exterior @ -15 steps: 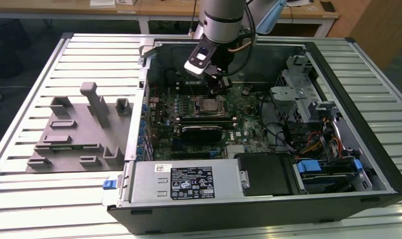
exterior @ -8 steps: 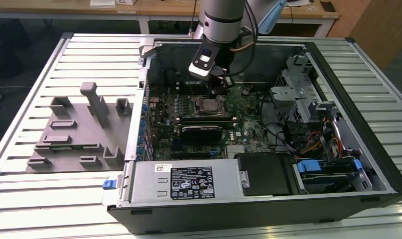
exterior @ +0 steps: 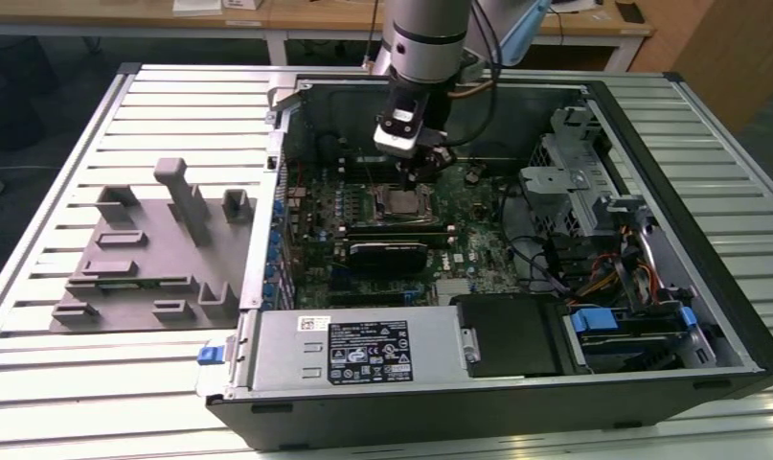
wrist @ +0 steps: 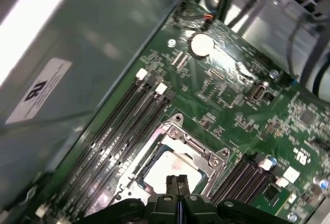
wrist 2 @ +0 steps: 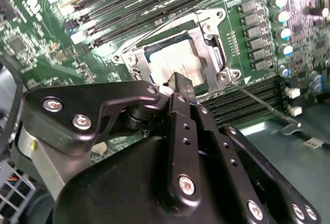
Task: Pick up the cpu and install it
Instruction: 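Close the cpu cover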
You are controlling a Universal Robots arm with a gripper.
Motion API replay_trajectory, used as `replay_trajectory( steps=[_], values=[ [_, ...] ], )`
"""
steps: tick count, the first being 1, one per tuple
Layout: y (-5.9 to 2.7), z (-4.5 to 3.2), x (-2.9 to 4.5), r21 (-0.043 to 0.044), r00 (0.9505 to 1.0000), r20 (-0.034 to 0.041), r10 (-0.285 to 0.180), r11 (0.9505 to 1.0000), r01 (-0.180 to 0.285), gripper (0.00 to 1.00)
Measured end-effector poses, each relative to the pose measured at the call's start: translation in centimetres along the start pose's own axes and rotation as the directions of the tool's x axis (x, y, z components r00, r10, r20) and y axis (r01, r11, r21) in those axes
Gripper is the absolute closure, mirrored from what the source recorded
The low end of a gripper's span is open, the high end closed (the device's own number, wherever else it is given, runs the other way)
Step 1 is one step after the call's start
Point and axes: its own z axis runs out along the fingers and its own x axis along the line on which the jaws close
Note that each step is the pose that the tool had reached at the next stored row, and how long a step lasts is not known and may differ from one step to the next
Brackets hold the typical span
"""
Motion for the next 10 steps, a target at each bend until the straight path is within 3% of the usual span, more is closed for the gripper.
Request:
replay_trajectory(
  steps=[5, 10],
  values=[
    [0.00, 0.03, 0.00, -0.0020, 0.9960, 0.0031, -0.090, 0.9960, 0.090, 0.89],
    [0.00, 0.06, 0.00, -0.0037, 0.9836, 0.0065, -0.180, 0.9836, 0.180, 0.89]
  ],
)
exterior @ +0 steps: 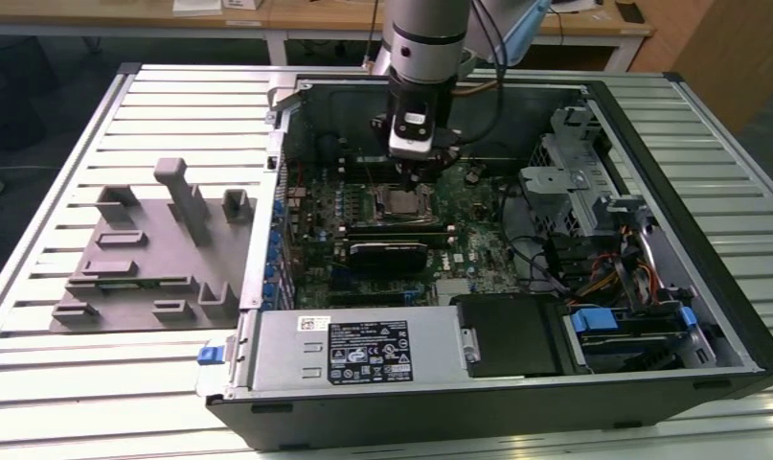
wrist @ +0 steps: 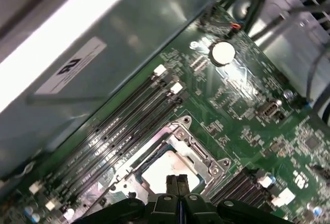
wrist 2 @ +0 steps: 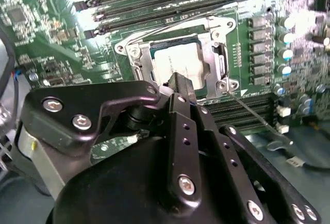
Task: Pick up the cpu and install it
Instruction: 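Close the cpu cover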
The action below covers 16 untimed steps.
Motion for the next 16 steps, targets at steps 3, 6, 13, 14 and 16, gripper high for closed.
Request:
replay_trajectory(
  steps=[3, 6, 13, 14, 16],
  values=[
    [0.00, 0.01, 0.00, -0.0012, 0.9985, 0.0019, -0.054, 0.9985, 0.054, 0.89],
    [0.00, 0.02, 0.00, -0.0024, 0.9940, 0.0038, -0.109, 0.9940, 0.109, 0.89],
    [0.00, 0.04, 0.00, -0.0044, 0.9720, 0.0086, -0.235, 0.9720, 0.235, 0.89],
    [0.00, 0.05, 0.00, -0.0047, 0.9676, 0.0093, -0.252, 0.9676, 0.252, 0.89],
    [0.00, 0.06, 0.00, -0.0051, 0.9579, 0.0107, -0.287, 0.9580, 0.287, 0.89]
  ],
)
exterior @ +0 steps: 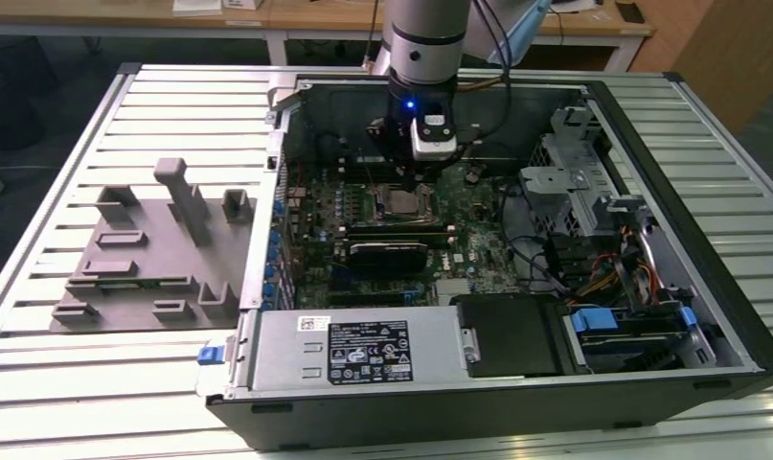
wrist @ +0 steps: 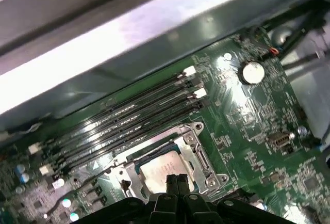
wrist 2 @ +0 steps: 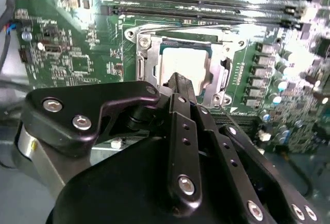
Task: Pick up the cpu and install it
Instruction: 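Close the cpu cover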
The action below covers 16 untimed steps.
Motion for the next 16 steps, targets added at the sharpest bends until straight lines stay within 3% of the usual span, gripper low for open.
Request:
replay_trajectory(
  steps=[5, 9, 11, 12, 16],
  values=[
    [0.00, 0.03, 0.00, -0.0023, 0.9941, 0.0038, -0.109, 0.9941, 0.109, 0.89],
    [0.00, 0.04, 0.00, -0.0036, 0.9837, 0.0065, -0.180, 0.9837, 0.180, 0.89],
    [0.00, 0.05, 0.00, -0.0041, 0.9762, 0.0079, -0.217, 0.9762, 0.217, 0.89],
    [0.00, 0.06, 0.00, -0.0047, 0.9678, 0.0093, -0.252, 0.9678, 0.252, 0.89],
    [0.00, 0.09, 0.00, -0.0056, 0.9469, 0.0121, -0.321, 0.9470, 0.321, 0.89]
  ],
)
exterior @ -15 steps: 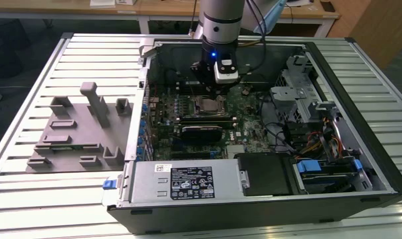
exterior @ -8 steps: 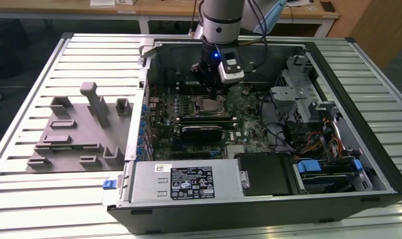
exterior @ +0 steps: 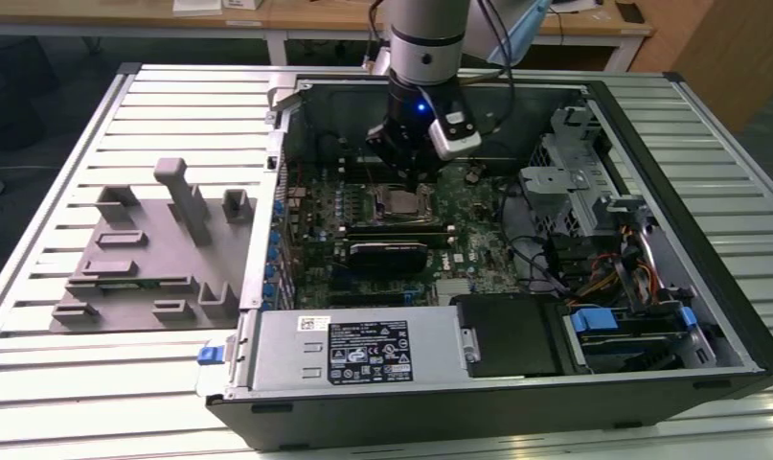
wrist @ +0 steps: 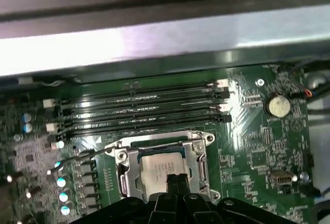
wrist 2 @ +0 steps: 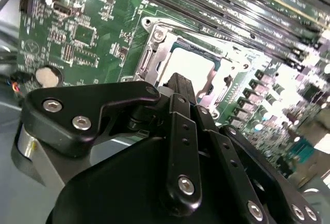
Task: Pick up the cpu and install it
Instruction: 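Close the cpu cover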
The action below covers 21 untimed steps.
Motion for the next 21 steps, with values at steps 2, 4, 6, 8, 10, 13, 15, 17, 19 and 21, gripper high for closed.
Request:
replay_trajectory(
  steps=[2, 4, 6, 8, 10, 13, 15, 17, 19, 21],
  values=[
    [-0.01, 0.00, 0.02, -0.0006, 0.9998, 0.0027, -0.021, 0.9998, 0.021, 0.89],
    [-0.01, 0.02, 0.07, -0.0028, 0.9994, 0.0212, -0.026, 0.9997, 0.026, 0.89],
    [-0.04, 0.07, 0.17, -0.0049, 0.9987, 0.0421, -0.027, 0.9996, 0.027, 0.89],
    [-0.14, 0.17, 0.33, -0.0055, 0.9986, 0.0455, -0.028, 0.9996, 0.028, 0.89],
    [-0.22, 0.26, 0.54, -0.0056, 0.9986, 0.0456, -0.028, 0.9996, 0.028, 0.89],
    [-0.35, 0.43, 1.01, -0.0052, 0.9986, 0.0455, -0.028, 0.9996, 0.028, 0.89],
    [-0.46, 0.55, 1.52, -0.0052, 0.9986, 0.0455, -0.028, 0.9996, 0.028, 0.89],
    [-0.54, 0.67, 2.04, -0.0054, 0.9986, 0.0456, -0.028, 0.9996, 0.028, 0.89],
    [-0.58, 0.78, 2.40, -0.0054, 0.9986, 0.0456, -0.028, 0.9996, 0.028, 0.89],
    [-0.60, 0.88, 2.58, -0.0055, 0.9986, 0.0456, -0.028, 0.9996, 0.028, 0.89]
  ],
)
